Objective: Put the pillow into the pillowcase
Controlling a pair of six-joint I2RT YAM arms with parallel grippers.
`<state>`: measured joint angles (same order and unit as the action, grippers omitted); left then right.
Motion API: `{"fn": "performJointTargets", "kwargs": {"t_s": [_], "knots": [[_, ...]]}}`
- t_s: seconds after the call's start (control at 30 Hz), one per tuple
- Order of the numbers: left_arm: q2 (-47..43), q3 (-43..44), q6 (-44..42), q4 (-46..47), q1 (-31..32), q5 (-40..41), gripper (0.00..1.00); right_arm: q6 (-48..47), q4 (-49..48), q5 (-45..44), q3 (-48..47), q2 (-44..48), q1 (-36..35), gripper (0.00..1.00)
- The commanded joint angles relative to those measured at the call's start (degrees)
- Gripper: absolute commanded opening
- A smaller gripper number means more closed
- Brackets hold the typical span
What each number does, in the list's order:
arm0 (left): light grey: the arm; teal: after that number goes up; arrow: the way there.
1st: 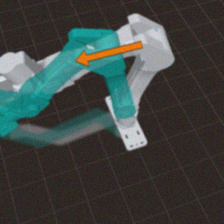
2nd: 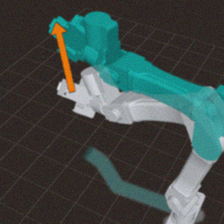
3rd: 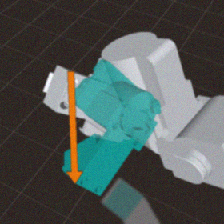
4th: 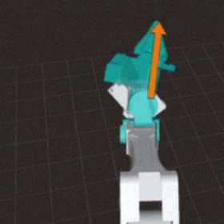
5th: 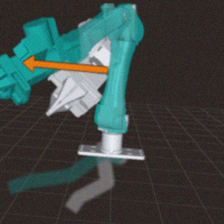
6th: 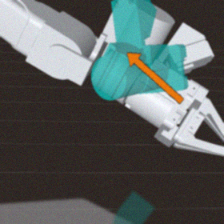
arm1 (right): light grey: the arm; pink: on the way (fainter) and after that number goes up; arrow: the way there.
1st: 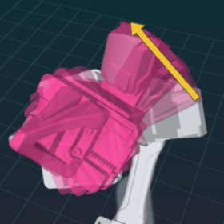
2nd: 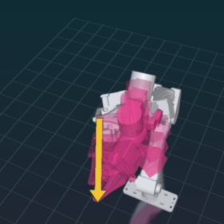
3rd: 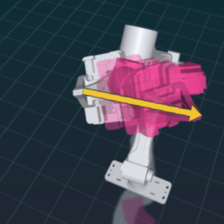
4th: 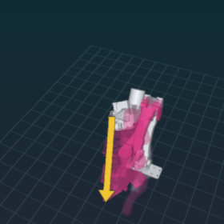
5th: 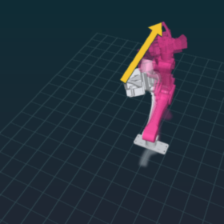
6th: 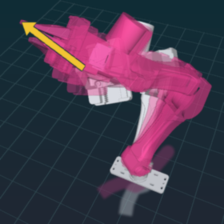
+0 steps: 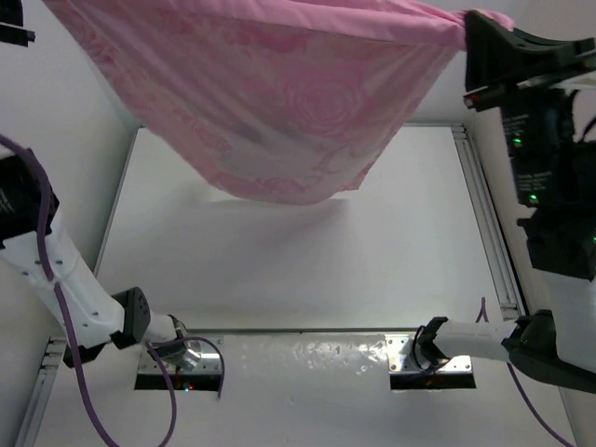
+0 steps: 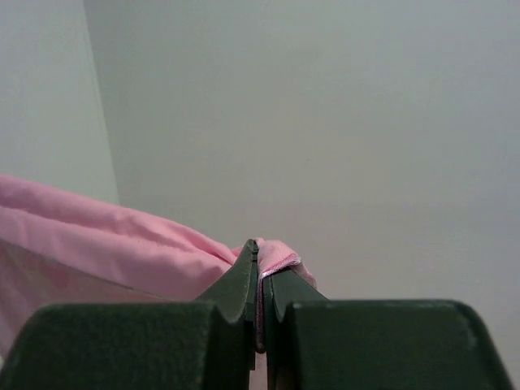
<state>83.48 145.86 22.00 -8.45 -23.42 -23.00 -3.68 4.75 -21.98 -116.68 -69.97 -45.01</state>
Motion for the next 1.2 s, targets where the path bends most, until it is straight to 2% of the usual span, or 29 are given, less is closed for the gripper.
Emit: {"fn": "performJointTargets", "kwargs": {"t_s": [0.0,0.3,0.57,0.83,0.9,1.07,1.17], "knots": [[-4.81,0.48,-0.02,4.24,-1.28,1.12,0.00,-0.45,-1.94,-1.58,-1.44,4.40,-0.43,0.00],[-9.13,-3.56,-1.43,-2.70,-1.71,-0.63,0.00,-0.10,0.08,-2.19,-1.62,9.42,1.16,0.00],[-10.10,-12.79,-0.20,-6.58,-3.30,-6.43,0.00,-2.20,4.04,-6.75,-0.22,5.47,-0.16,0.00],[-6.85,-26.31,-0.03,-8.78,-2.07,-7.49,0.00,-12.74,-4.31,-15.90,10.15,0.72,-1.31,0.00],[-5.44,-28.34,-0.46,-9.22,-0.23,-7.14,0.00,-14.77,-7.21,-17.92,10.95,-2.26,0.44,0.00],[-1.49,-33.88,-2.66,-8.43,5.22,-1.88,0.00,-11.36,-7.21,-15.65,11.30,-12.00,8.17,0.00],[2.38,-36.43,-3.45,-6.59,7.24,1.73,0.00,-10.65,-11.51,-15.55,12.97,-18.24,12.21,0.00]]}}
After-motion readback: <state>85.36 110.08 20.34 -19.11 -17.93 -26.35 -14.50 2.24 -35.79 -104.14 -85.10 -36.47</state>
